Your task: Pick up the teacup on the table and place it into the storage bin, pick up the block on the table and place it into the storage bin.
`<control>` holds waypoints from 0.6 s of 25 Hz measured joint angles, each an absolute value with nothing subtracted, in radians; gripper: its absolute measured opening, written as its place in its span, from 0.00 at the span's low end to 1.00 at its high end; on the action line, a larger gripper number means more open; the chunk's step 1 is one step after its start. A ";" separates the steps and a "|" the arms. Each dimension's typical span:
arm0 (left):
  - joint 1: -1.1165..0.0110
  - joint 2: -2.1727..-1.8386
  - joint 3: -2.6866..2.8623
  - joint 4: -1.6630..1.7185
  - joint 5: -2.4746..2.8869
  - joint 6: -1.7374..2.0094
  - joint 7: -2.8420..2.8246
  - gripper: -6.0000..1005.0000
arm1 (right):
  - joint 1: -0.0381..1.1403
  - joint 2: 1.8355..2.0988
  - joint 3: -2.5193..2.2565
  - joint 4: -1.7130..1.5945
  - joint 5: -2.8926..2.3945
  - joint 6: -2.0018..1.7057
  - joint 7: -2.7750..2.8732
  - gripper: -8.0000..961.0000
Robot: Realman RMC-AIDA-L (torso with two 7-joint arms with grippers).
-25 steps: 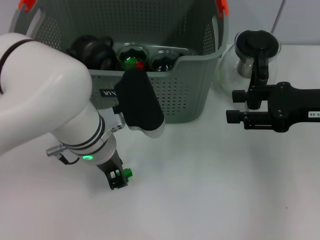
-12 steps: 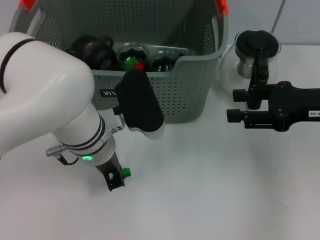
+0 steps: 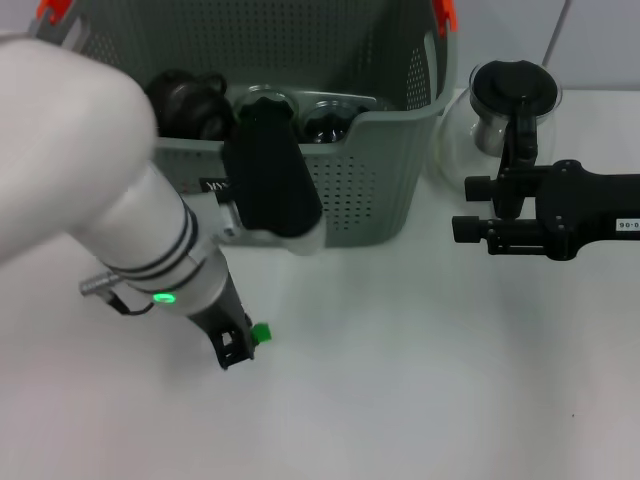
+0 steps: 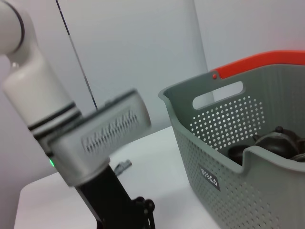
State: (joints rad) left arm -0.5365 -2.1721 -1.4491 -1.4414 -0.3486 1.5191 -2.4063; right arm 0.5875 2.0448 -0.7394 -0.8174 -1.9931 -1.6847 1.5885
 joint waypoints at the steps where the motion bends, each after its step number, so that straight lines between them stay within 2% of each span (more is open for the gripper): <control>1: -0.535 -2.172 -1.488 -1.462 -0.377 1.542 -2.384 0.18 | 0.588 2.045 -0.739 -0.818 -1.993 -1.684 1.589 0.71; 8: -0.593 -2.158 -2.009 -1.562 -0.708 1.801 -2.164 0.19 | 0.590 2.045 -0.739 -0.818 -1.991 -1.684 1.591 0.71; 10: -0.626 -2.139 -2.179 -1.552 -0.815 1.869 -2.117 0.19 | 0.591 2.045 -0.740 -0.818 -1.991 -1.684 1.591 0.71; 15: -0.690 -2.069 -2.435 -1.508 -0.992 1.855 -2.103 0.20 | 0.593 2.045 -0.739 -0.821 -1.991 -1.690 1.591 0.71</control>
